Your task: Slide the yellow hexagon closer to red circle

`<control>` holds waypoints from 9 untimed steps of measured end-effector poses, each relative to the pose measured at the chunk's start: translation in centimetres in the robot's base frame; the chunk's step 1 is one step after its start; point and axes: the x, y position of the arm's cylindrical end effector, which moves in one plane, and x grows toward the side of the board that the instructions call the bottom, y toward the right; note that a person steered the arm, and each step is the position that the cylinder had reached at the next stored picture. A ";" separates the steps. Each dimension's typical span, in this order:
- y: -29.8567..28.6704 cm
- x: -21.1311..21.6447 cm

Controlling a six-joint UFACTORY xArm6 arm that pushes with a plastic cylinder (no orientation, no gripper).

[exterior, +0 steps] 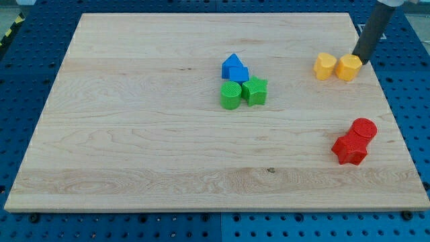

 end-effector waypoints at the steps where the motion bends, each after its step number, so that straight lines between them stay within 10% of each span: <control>1: 0.0 0.5; 9: -5.2 4.9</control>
